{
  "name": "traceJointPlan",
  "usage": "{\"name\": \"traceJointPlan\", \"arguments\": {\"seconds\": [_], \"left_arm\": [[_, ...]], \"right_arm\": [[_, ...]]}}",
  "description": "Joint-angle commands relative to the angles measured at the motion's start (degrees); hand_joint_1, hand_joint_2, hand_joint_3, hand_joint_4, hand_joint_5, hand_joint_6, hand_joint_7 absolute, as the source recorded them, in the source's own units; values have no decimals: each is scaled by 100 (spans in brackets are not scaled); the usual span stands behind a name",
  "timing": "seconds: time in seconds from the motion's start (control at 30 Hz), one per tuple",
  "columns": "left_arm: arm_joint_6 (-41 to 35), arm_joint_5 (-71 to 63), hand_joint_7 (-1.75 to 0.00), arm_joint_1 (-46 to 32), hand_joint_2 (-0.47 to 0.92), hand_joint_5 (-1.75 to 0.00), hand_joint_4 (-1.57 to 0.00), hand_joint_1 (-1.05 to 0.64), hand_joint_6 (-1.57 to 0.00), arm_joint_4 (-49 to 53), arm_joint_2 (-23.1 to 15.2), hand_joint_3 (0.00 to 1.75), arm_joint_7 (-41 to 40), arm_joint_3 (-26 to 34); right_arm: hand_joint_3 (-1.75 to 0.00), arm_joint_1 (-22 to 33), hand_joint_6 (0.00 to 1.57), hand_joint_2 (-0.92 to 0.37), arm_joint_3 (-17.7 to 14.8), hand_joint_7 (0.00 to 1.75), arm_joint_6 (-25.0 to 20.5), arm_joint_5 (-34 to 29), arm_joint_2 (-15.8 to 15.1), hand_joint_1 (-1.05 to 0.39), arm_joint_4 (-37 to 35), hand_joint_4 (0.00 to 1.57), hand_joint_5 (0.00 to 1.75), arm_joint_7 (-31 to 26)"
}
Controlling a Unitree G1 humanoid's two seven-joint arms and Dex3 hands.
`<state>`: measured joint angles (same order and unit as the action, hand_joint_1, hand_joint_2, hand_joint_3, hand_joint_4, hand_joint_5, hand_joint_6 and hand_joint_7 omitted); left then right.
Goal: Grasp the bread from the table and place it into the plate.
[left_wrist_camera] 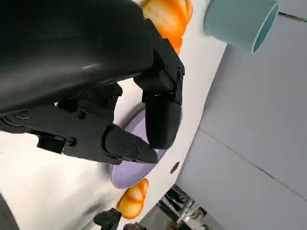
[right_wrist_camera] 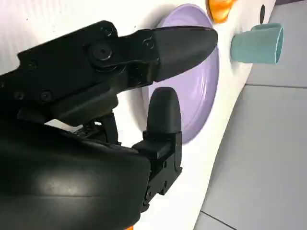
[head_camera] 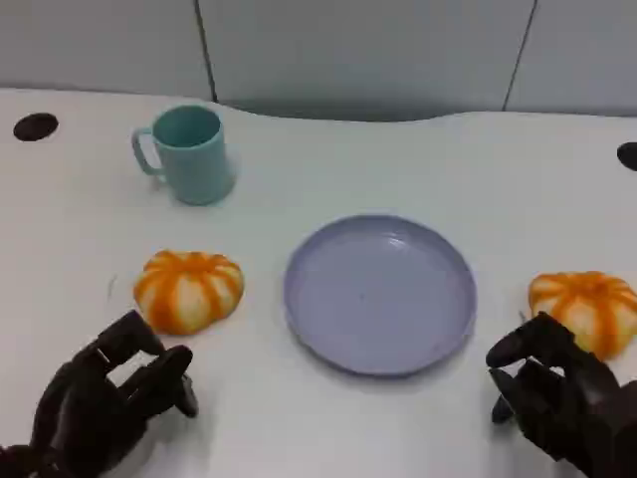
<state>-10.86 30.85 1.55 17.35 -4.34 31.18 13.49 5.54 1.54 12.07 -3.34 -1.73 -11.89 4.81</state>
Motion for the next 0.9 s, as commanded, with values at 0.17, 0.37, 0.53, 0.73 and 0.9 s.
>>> {"name": "traceJointPlan", "arguments": {"seconds": [0.17,0.37,0.53,0.73,0.9], "left_arm": [[15,-6,-175,-10,90,-175,-84,-19,-63,-4,-77,1,82,41],[100,-58,-175,-6,91,-175,-84,-19,-62,12,-118,2,114,53],[735,-570,-175,19,91,-175,-82,-22,-62,-217,-236,2,3,-89],[2353,-1675,-175,114,90,-175,-77,-19,-61,-207,-183,1,-430,-401],[3472,-3547,-175,864,89,-175,-80,-16,-55,-392,-661,1,-1426,-798]], "right_arm": [[-29,-10,38,-92,-30,175,-7,71,-38,-26,30,60,175,-4],[-30,6,38,-92,6,175,-89,61,-21,-26,82,59,175,-11],[-30,-70,39,-91,27,175,75,38,-11,-25,-81,61,175,-12],[-30,-129,40,-91,32,175,-147,85,12,-26,-21,63,175,10],[-31,-110,40,-91,97,175,-329,20,70,-27,85,60,175,-61]]}}
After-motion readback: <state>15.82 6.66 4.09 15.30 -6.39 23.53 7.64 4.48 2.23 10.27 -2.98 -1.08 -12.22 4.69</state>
